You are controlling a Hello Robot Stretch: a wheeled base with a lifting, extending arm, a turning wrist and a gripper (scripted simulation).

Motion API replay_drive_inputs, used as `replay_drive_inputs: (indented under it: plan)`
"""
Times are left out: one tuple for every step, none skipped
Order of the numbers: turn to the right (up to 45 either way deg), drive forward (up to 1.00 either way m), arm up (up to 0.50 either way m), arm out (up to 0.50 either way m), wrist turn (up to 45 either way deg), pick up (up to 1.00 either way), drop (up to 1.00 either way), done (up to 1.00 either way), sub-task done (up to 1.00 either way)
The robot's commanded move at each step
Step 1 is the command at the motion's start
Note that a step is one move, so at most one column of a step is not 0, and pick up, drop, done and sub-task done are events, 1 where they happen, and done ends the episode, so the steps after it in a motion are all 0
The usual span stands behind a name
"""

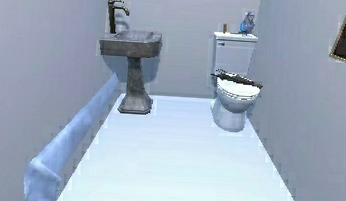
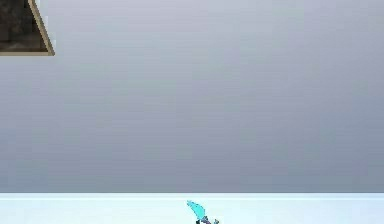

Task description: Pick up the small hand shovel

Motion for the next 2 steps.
replay_drive_inputs:
  plan:
    - [0.0, 0.0, 0.1, 0.0, 0.0, 0.0, 0.0, 0.0, 0.0]
    - [0.0, 0.0, 0.0, 0.0, 0.0, 0.0, 0.0, 1.0, 0.0]
